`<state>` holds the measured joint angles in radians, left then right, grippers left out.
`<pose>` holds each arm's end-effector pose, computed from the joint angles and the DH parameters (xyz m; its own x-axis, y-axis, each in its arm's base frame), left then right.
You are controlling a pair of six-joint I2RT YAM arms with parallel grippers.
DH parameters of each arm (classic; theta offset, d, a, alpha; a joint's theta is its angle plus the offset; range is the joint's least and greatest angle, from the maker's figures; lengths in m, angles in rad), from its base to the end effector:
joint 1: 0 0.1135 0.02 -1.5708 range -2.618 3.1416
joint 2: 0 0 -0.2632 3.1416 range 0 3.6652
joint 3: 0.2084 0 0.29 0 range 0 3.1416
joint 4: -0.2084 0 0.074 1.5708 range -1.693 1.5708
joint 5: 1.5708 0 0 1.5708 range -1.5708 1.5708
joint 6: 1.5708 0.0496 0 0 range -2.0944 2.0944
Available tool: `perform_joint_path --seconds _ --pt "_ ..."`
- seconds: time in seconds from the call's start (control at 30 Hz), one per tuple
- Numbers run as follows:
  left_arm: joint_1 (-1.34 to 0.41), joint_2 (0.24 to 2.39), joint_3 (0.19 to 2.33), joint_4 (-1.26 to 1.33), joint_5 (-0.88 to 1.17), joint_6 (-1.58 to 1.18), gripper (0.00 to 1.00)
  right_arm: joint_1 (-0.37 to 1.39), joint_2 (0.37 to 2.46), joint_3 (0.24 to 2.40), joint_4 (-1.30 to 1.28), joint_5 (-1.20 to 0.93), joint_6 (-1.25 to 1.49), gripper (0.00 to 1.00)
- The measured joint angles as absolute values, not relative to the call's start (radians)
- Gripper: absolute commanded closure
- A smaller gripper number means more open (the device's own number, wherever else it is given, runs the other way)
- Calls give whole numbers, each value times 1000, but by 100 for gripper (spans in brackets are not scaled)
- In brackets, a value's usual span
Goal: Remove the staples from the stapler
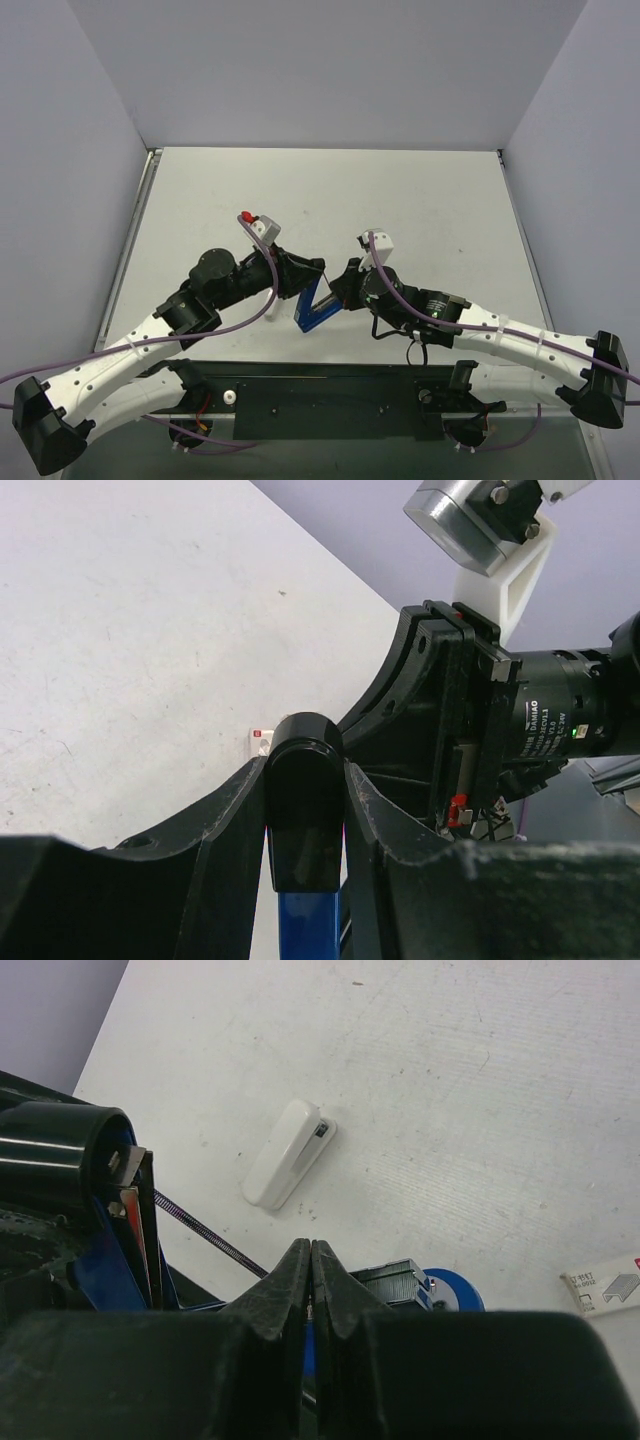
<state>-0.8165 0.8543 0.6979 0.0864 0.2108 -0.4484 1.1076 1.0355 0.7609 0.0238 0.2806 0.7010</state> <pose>0.1698 -0.1958 0.3185 -0.4141 -0.1784 -0.8926 0.7502 0.4884 -0.4456 0.1432 0.2560 0.2905 -0.5619 0.2620 -0.7846 -0.4938 0.6547 0.5723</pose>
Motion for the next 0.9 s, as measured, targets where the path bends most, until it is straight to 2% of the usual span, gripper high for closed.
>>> perform_joint_path --seconds 0.9 --pt "-817 953 657 419 68 -483 100 1105 1076 720 123 324 646 100"
